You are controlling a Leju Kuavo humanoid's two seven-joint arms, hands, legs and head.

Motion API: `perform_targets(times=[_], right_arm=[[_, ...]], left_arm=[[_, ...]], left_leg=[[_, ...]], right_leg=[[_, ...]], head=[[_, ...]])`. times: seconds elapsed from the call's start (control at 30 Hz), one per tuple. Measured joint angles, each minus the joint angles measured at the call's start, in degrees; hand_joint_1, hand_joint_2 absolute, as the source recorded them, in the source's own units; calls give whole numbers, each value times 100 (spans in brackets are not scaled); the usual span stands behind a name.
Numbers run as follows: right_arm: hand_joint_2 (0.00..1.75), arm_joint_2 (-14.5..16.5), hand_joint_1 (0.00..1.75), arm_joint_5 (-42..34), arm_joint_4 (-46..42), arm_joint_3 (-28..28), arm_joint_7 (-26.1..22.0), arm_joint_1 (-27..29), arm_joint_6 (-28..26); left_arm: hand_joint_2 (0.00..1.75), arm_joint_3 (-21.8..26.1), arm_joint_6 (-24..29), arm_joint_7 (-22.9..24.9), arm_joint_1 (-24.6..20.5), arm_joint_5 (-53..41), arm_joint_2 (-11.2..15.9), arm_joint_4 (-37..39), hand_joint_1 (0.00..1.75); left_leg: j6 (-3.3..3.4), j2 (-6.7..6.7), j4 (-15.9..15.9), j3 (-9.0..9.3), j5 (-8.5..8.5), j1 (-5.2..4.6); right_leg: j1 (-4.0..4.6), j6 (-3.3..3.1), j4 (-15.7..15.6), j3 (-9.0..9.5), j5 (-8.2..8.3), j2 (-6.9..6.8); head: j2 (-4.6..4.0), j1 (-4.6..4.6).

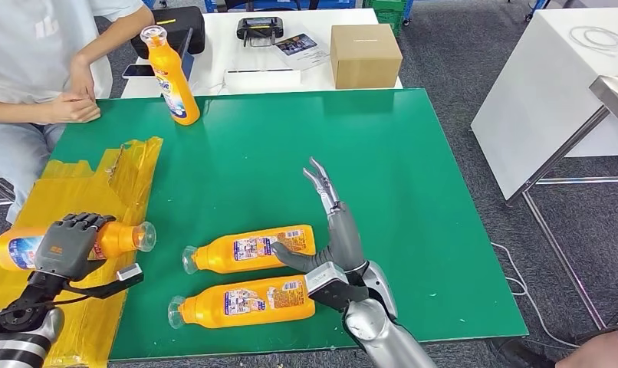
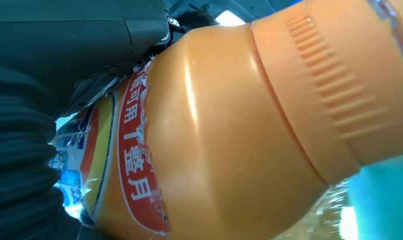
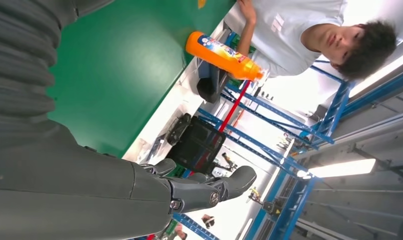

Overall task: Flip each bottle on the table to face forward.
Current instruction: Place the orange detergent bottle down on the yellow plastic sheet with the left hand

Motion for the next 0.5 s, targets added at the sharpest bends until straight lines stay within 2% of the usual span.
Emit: perform_targets(times=[0.03,0.33,0.5], right_arm=[[175,-5,0,-2,5,7,0,-6,2],[175,-19,0,-40,56,92,2,-52,14],[175,-31,0,-52,97,120,8,-93,15]], left_arm=[[175,-1,1,32,0,-14,19,16,0],[175,-122,1,184,-68,-70,61,305,0],[175,-457,1,250,-266,135,169,811,0]], left_leg=[[0,-2,0,0,0,0],[0,-4,0,0,0,0],[0,-5,0,1,0,0]], right_leg=[[0,0,0,0,0,0],[-1,0,0,0,0,-1],[0,0,0,0,0,-1]], head=[[0,0],[0,0],[0,0]])
